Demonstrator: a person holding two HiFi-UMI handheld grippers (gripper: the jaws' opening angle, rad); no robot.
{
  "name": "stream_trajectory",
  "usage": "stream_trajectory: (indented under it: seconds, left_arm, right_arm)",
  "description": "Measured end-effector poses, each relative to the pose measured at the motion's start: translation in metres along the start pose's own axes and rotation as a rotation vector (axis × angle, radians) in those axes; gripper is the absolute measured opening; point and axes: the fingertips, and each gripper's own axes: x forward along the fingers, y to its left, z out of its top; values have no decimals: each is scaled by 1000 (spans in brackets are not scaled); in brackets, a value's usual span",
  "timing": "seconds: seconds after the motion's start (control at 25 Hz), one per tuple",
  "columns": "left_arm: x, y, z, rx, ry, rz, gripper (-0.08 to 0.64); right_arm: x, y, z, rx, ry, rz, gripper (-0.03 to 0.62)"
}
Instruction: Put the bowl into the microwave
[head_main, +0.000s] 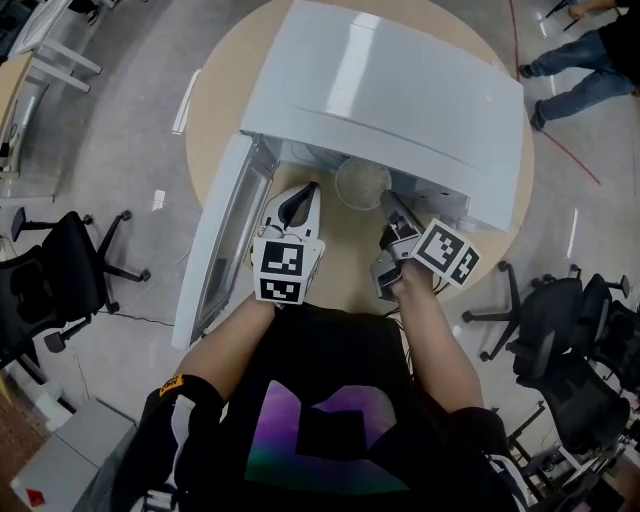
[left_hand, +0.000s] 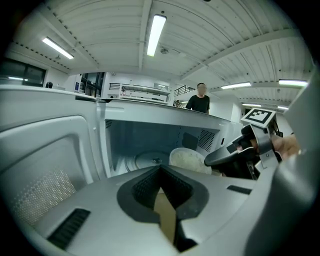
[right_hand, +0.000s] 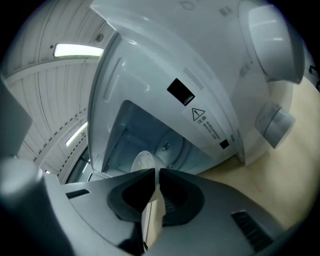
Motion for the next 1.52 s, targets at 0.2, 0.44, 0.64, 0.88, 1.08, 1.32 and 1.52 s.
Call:
stream_trajectory:
  seconds: [0.2, 0.44, 0.64, 0.88, 1.08, 1.32, 1.52]
  left_arm:
    - [9, 8, 3, 2, 4, 19, 46]
    - [24, 15, 4, 13, 12, 34, 46]
    - [36, 26, 9, 22, 10, 49, 46]
    - [56, 32, 10, 21, 11, 66, 46]
    - [71, 37, 11, 15, 9, 64, 46]
    - [85, 45, 18, 1, -9, 75, 46]
    - [95, 48, 18, -5, -14, 75, 46]
  right_arm:
    - [16, 0, 10, 22, -41, -4, 44]
    - [37, -1, 22, 56, -97, -7, 44]
    - [52, 2, 30, 65, -144, -1, 44]
    - [64, -3, 37, 91, -197, -1, 44]
    - [76, -2, 42, 113, -243, 6, 44]
    - [83, 1, 44, 105, -285, 3, 44]
    - [86, 0, 47, 73, -322, -14, 46]
